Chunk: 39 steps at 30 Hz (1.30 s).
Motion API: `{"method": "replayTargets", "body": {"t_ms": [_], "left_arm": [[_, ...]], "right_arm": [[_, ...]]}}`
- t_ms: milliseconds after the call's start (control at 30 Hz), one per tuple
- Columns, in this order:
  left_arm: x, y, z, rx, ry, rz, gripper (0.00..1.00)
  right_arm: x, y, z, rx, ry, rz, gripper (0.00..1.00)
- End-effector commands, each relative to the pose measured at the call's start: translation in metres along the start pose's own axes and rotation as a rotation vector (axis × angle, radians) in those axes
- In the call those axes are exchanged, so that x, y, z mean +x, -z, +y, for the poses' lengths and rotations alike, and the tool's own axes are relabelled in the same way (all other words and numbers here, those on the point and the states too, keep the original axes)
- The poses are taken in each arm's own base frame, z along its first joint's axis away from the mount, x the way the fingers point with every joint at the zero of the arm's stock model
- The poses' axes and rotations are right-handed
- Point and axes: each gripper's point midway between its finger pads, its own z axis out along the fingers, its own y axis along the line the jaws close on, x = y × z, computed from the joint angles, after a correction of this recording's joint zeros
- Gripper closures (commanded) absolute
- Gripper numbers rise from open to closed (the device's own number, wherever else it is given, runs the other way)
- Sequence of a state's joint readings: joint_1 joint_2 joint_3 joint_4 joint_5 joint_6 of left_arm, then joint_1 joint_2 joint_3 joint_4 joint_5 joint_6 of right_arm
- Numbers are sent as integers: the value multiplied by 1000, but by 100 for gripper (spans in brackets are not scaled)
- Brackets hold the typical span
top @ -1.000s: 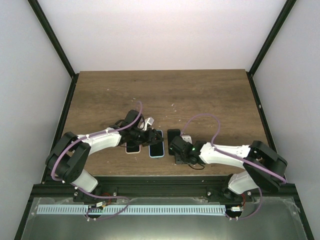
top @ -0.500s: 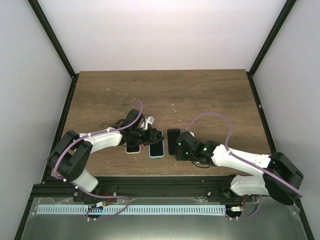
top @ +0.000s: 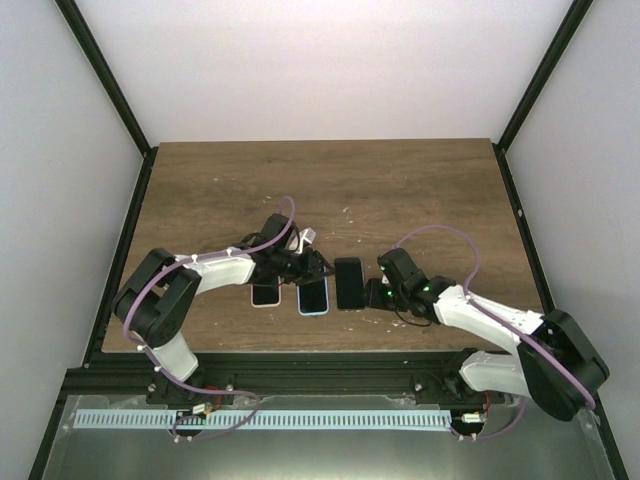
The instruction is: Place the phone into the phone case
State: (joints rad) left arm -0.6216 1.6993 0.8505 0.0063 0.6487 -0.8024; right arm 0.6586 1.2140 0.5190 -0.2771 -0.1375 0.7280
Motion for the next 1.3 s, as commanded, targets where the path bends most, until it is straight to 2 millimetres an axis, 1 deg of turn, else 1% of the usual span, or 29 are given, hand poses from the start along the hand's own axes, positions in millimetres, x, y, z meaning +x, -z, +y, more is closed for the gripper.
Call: {"method": "replayTargets", "body": {"t_ms": [0, 67, 200, 333, 467, 567, 667, 800, 900, 1033, 1167, 1267], "left_arm": [[-7, -10, -6, 4, -11, -9, 57], [-8, -14, -5, -1, -12, -5, 58], [-7, -23, -1, -15, -12, 7, 58], [-6, -31, 5, -40, -14, 18, 59], [-4, -35, 12, -73, -24, 19, 60], [-3, -38, 16, -86, -30, 21, 62], [-1, -43, 18, -93, -30, 33, 63], [1, -48, 17, -90, -31, 41, 71], [1, -50, 13, -85, -38, 45, 76], [4, -55, 9, -78, -40, 62, 78], [9, -59, 2, -61, -36, 78, 78], [14, -59, 3, -61, -27, 91, 78]], "right_arm": [[-4, -9, -5, -31, 10, -7, 68], [-2, -15, -8, -47, 8, 2, 72], [4, -23, -12, -48, 6, 27, 81], [10, -26, -11, -80, -15, 35, 85], [13, -28, -15, -70, -30, 37, 87], [15, -28, -13, -93, -41, 39, 87], [18, -29, -6, -135, -56, 54, 88], [22, -24, 4, -209, -96, 62, 89], [26, -21, 7, -255, -148, 61, 90], [30, -25, -7, -207, -179, 41, 91], [28, -28, -9, -194, -188, 39, 92], [22, -24, -12, -166, -210, 8, 91]]}}
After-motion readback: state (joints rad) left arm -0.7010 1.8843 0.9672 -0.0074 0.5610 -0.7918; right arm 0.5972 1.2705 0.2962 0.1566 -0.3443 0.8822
